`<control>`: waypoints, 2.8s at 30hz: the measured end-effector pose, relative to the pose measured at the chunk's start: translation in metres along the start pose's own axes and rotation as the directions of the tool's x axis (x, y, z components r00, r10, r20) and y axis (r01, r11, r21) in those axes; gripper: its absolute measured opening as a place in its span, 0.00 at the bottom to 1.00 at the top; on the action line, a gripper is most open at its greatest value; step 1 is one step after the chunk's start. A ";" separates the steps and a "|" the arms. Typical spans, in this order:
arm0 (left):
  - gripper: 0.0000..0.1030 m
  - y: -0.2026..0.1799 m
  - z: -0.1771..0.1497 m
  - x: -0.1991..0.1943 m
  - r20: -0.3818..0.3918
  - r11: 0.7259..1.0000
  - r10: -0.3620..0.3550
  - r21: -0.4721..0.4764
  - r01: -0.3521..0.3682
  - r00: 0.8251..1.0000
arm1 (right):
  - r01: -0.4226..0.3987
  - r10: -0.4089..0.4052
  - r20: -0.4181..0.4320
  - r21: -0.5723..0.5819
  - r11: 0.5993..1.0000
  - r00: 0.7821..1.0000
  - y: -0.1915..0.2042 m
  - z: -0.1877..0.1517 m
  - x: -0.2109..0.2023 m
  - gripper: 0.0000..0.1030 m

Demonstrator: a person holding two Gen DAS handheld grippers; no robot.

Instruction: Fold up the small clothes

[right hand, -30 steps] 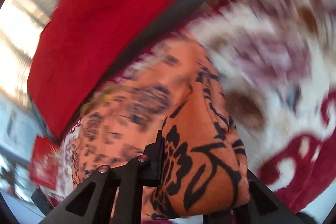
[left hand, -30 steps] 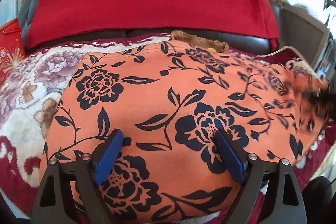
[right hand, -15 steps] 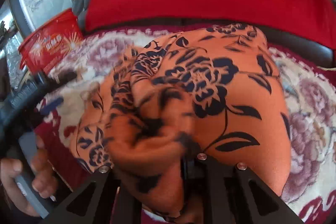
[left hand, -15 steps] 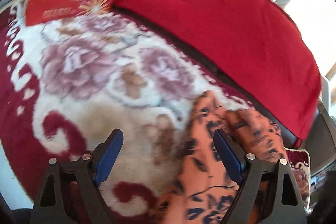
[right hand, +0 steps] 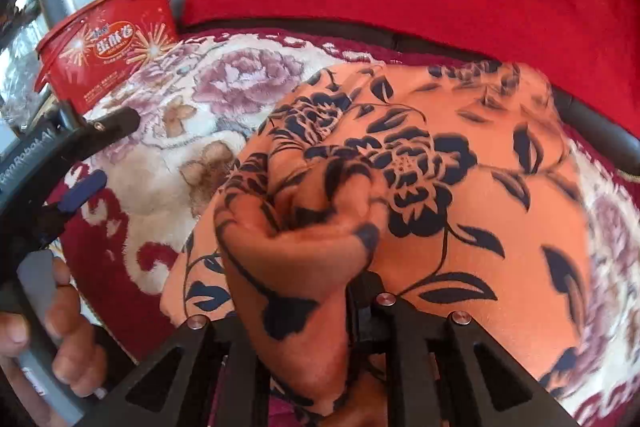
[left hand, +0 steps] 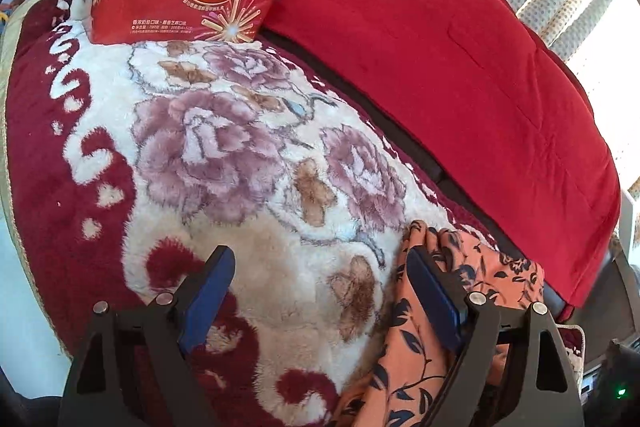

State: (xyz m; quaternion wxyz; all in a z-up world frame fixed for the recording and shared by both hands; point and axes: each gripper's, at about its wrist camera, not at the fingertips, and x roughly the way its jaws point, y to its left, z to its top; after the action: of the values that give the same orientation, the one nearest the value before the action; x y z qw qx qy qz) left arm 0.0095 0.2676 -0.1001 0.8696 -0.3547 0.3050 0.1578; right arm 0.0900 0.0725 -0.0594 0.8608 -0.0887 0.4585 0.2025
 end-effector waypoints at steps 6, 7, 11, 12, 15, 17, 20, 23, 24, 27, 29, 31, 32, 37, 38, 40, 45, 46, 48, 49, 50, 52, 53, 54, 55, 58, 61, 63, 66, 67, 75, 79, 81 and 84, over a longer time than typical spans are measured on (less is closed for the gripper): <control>0.85 0.005 0.002 0.001 -0.005 1.000 -0.008 -0.019 0.008 1.000 | -0.012 0.010 0.089 0.022 1.000 0.996 0.012 0.012 -0.021 0.15; 0.85 0.004 0.002 0.002 -0.006 1.000 -0.007 -0.015 0.007 1.000 | -0.018 0.015 0.087 0.029 0.999 0.996 0.014 0.013 -0.015 0.16; 0.85 0.006 0.002 -0.001 0.005 1.000 0.001 -0.013 0.000 1.000 | -0.038 0.029 0.115 0.074 0.997 0.993 0.012 0.012 -0.022 0.15; 0.85 0.007 0.003 -0.001 0.009 1.000 0.002 -0.017 -0.002 1.000 | -0.039 0.029 0.124 0.076 0.996 0.992 0.013 0.014 -0.026 0.15; 0.85 0.010 0.004 -0.001 0.015 0.999 0.013 -0.034 -0.012 1.000 | -0.017 0.011 0.107 0.053 0.998 0.994 0.024 0.015 -0.020 0.19; 0.85 0.010 0.004 0.000 0.013 0.999 0.017 -0.038 -0.016 1.000 | 0.010 -0.010 0.071 0.003 1.000 0.997 0.036 0.005 -0.001 0.24; 0.85 0.009 0.004 -0.003 0.019 1.000 0.012 -0.024 -0.012 1.000 | 0.028 -0.024 0.073 -0.049 0.998 0.997 0.047 -0.010 0.011 0.27; 0.85 0.010 0.006 -0.005 0.023 1.000 0.005 -0.023 -0.004 1.000 | 0.039 -0.028 0.098 -0.116 0.992 0.995 0.056 -0.015 0.008 0.49; 0.85 0.011 0.007 -0.006 0.015 1.000 0.000 -0.031 0.000 1.000 | 0.000 0.013 0.095 -0.140 0.990 0.995 0.060 -0.017 0.006 0.69; 0.85 0.011 0.008 -0.010 0.015 0.999 -0.023 -0.043 0.024 1.000 | -0.053 0.073 0.113 -0.174 0.983 0.991 0.067 -0.026 -0.004 0.73; 0.85 0.007 0.008 -0.016 0.022 0.999 -0.041 -0.026 0.041 0.999 | -0.112 0.128 0.131 -0.129 0.985 0.983 0.061 -0.032 -0.013 0.73; 0.85 0.005 0.006 -0.021 0.016 0.997 -0.070 -0.007 0.070 0.997 | -0.157 0.167 0.157 -0.077 0.985 0.973 0.051 -0.039 -0.025 0.73; 0.85 0.003 0.005 -0.024 0.008 0.996 -0.090 0.009 0.090 0.996 | -0.174 0.181 0.170 -0.056 0.983 0.969 0.045 -0.042 -0.033 0.73; 0.85 -0.022 -0.015 -0.038 -0.068 0.964 -0.202 0.165 0.210 0.977 | -0.229 0.214 0.230 0.039 0.973 0.949 0.009 -0.058 -0.066 0.73; 0.85 -0.027 -0.020 -0.039 -0.085 0.955 -0.214 0.191 0.227 0.973 | -0.234 0.215 0.239 0.055 0.971 0.947 0.002 -0.060 -0.070 0.73; 0.85 -0.037 -0.032 -0.037 -0.135 0.937 -0.229 0.238 0.255 0.964 | -0.244 0.217 0.247 0.088 0.966 0.944 -0.011 -0.065 -0.077 0.73; 0.54 -0.045 -0.053 -0.019 -0.247 0.933 -0.183 0.262 0.247 0.952 | -0.266 0.224 0.258 0.141 0.954 0.940 -0.031 -0.076 -0.083 0.73; 0.20 -0.045 -0.055 -0.013 -0.291 0.934 -0.182 0.248 0.257 0.939 | -0.275 0.230 0.259 0.152 0.949 0.938 -0.035 -0.077 -0.083 0.73; 0.14 -0.037 -0.057 -0.009 -0.320 0.945 -0.189 0.198 0.260 0.928 | -0.290 0.240 0.265 0.166 0.943 0.934 -0.040 -0.079 -0.083 0.73; 0.13 -0.030 -0.055 -0.011 -0.317 0.954 -0.203 0.149 0.261 0.926 | -0.298 0.246 0.270 0.174 0.938 0.931 -0.043 -0.079 -0.084 0.73; 0.13 -0.027 -0.054 -0.013 -0.314 0.956 -0.209 0.133 0.261 0.926 | -0.304 0.248 0.276 0.180 0.936 0.928 -0.046 -0.081 -0.086 0.73; 0.10 -0.024 -0.056 -0.016 -0.298 0.961 -0.181 0.149 0.233 0.937 | -0.310 0.251 0.284 0.190 0.932 0.926 -0.052 -0.082 -0.087 0.73; 0.10 -0.023 -0.062 -0.009 -0.320 0.966 -0.139 0.167 0.200 0.937 | -0.312 0.251 0.283 0.197 0.929 0.926 -0.056 -0.084 -0.087 0.73; 0.10 -0.021 -0.068 0.001 -0.352 0.971 -0.109 0.164 0.176 0.930 | -0.318 0.255 0.280 0.206 0.926 0.926 -0.059 -0.085 -0.085 0.73; 0.11 -0.019 -0.074 0.009 -0.372 0.976 -0.090 0.153 0.157 0.924 | -0.330 0.267 0.276 0.217 0.919 0.923 -0.064 -0.085 -0.084 0.73; 0.11 -0.028 -0.076 0.002 -0.345 0.965 -0.056 0.223 0.140 0.937 | -0.362 0.293 0.282 0.236 0.902 0.913 -0.072 -0.086 -0.084 0.73; 0.25 -0.032 -0.079 -0.002 -0.316 0.963 -0.013 0.253 0.098 0.949 | -0.384 0.312 0.287 0.244 0.890 0.906 -0.076 -0.086 -0.087 0.73; 0.34 -0.035 -0.075 -0.010 -0.277 0.961 0.010 0.268 0.067 0.961 | -0.399 0.323 0.294 0.254 0.881 0.900 -0.082 -0.086 -0.091 0.73; 0.37 -0.045 -0.067 -0.038 -0.133 0.944 0.045 0.331 0.002 0.990 | -0.420 0.328 0.321 0.282 0.862 0.888 -0.096 -0.087 -0.104 0.73; 0.40 -0.048 -0.065 -0.044 -0.090 0.940 0.044 0.340 -0.011 0.995 | -0.423 0.322 0.335 0.294 0.857 0.885 -0.105 -0.088 -0.109 0.74; 0.56 -0.116 -0.072 -0.048 0.008 0.859 -0.074 0.508 0.059 0.997 | -0.477 0.350 0.329 0.505 0.719 0.877 -0.182 -0.082 -0.082 0.80; 0.56 -0.132 -0.074 -0.039 -0.034 0.840 -0.036 0.540 0.048 0.999 | -0.557 0.460 0.324 0.582 0.592 0.827 -0.207 -0.065 -0.048 0.80; 0.56 -0.134 -0.073 -0.034 -0.043 0.839 -0.021 0.542 0.041 0.999 | -0.586 0.506 0.325 0.613 0.531 0.799 -0.214 -0.057 -0.031 0.80; 0.56 -0.129 -0.077 -0.008 -0.058 0.838 0.043 0.545 -0.005 0.997 | -0.606 0.578 0.303 0.656 0.449 0.757 -0.213 -0.048 -0.002 0.80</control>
State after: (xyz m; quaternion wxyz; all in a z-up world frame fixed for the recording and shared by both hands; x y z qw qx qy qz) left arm 0.0341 0.1227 -0.0707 0.9217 -0.0944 0.3708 0.0634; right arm 0.1445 -0.1368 -0.0922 0.7050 0.4258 0.4855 0.2932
